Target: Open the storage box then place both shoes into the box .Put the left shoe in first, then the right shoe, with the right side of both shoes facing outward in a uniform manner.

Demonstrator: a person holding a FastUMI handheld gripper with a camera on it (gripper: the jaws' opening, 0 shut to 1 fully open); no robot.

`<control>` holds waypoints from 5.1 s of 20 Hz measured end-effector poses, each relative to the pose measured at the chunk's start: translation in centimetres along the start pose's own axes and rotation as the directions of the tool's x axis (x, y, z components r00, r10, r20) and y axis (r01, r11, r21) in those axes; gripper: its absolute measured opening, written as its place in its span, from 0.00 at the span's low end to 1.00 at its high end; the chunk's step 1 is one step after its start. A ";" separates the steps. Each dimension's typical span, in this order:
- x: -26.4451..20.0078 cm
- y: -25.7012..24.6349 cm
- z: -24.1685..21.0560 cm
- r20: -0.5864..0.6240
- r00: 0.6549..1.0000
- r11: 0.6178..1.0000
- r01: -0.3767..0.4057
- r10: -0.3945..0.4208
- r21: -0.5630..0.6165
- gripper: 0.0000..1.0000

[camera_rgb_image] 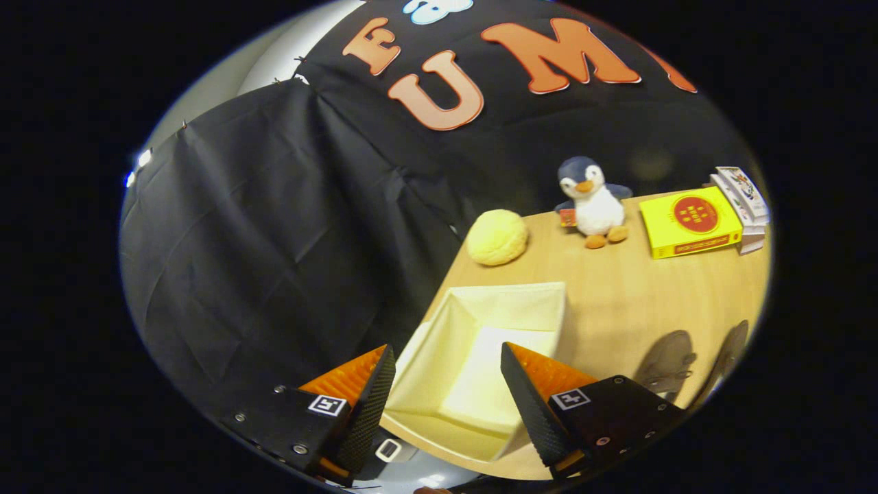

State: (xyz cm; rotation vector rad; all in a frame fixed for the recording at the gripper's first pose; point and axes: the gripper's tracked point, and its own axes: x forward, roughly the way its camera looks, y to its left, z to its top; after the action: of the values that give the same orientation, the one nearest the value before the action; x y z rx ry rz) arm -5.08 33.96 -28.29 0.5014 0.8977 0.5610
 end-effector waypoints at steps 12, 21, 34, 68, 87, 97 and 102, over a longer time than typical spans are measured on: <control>-4.5 -21.9 -7.7 -0.093 0.911 0.916 0.400 -0.401 -0.025 0.95; -1.7 -26.6 -13.7 -0.207 0.873 0.897 0.427 -0.442 -0.113 0.85; 1.8 -29.6 -13.6 -0.175 0.849 0.862 0.507 -0.498 0.010 0.40; 8.8 -1.6 -2.3 -0.190 0.907 0.926 0.370 -0.377 -0.069 0.05; 16.4 0.8 -12.7 -0.473 0.816 0.928 0.373 -0.333 -0.011 0.29; 10.3 3.2 -5.5 -0.315 0.944 0.995 0.103 -0.101 -0.011 0.63; 5.2 3.0 -2.3 -0.212 0.977 0.997 0.021 -0.036 -0.075 0.89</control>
State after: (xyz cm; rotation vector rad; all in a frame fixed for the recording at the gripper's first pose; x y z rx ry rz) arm -5.09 39.98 -30.69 0.3667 1.0834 0.6267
